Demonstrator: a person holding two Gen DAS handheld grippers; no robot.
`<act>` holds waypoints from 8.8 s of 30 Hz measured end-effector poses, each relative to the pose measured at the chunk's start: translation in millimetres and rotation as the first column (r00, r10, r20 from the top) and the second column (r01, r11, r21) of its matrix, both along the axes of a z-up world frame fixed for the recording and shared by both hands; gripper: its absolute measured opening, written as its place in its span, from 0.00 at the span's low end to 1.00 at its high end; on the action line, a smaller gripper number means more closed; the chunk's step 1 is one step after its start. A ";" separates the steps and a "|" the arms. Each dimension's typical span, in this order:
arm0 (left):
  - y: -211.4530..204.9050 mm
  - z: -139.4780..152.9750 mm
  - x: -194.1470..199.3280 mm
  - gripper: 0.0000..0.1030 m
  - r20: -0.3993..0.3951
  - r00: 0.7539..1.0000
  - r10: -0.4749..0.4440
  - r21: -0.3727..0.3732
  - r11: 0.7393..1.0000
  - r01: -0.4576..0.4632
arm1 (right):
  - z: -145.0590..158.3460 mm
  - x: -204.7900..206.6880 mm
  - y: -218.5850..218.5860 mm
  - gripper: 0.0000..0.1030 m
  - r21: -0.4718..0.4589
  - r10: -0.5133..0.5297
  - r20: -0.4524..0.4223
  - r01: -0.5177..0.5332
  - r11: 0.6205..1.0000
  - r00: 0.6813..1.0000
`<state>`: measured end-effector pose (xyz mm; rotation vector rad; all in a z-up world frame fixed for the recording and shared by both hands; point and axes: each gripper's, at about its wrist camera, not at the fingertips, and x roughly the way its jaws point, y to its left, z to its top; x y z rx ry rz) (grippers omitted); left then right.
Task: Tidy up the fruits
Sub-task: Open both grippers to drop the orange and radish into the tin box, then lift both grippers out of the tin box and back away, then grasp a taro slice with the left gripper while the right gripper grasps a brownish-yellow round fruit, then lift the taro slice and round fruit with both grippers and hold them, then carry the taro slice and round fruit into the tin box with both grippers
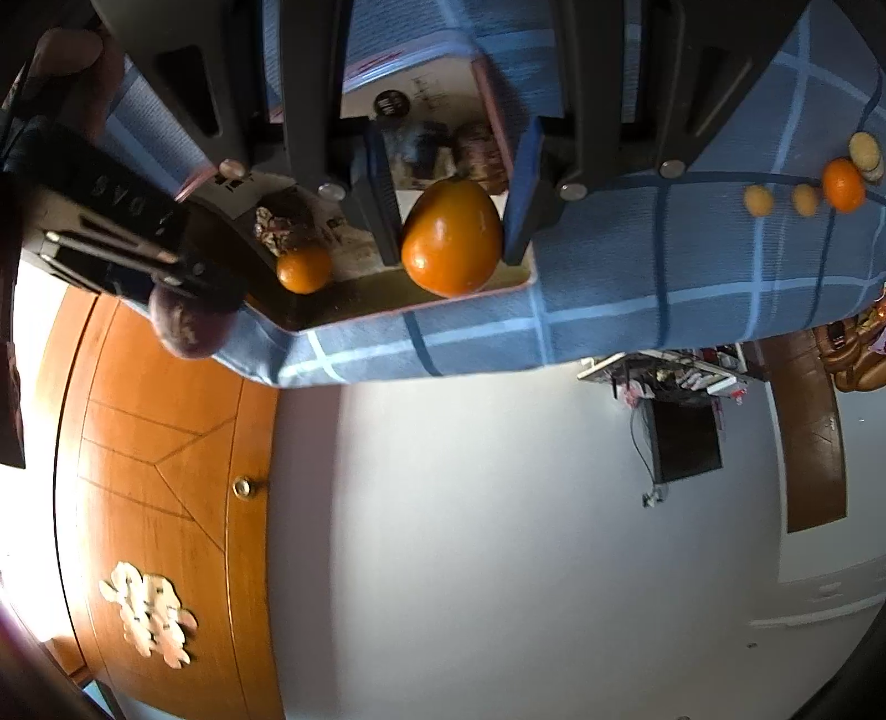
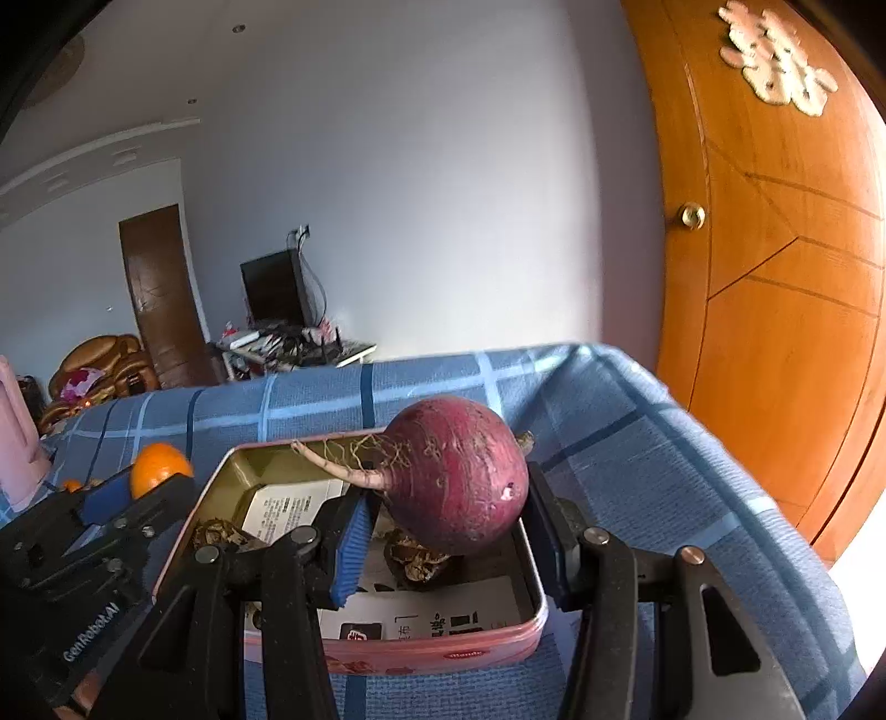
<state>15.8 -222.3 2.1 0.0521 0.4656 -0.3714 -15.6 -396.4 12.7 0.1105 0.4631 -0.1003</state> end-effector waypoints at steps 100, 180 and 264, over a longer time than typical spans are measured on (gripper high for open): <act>190.8 1.3 -28.7 0.96 0.049 0.951 0.306 -0.006 0.952 -0.306 | 2.0 -46.5 123.6 0.76 0.069 -0.129 0.177 0.119 0.991 0.976; 335.9 -19.7 29.9 0.42 -0.115 0.907 0.405 0.003 0.913 -0.408 | -8.0 28.2 325.9 0.29 -0.111 0.251 0.059 -0.243 0.964 0.966; 219.7 -3.0 -45.3 0.42 0.049 0.936 0.348 0.008 0.937 -0.349 | -1.3 -39.5 221.8 0.29 -0.153 0.161 0.103 -0.144 0.978 0.982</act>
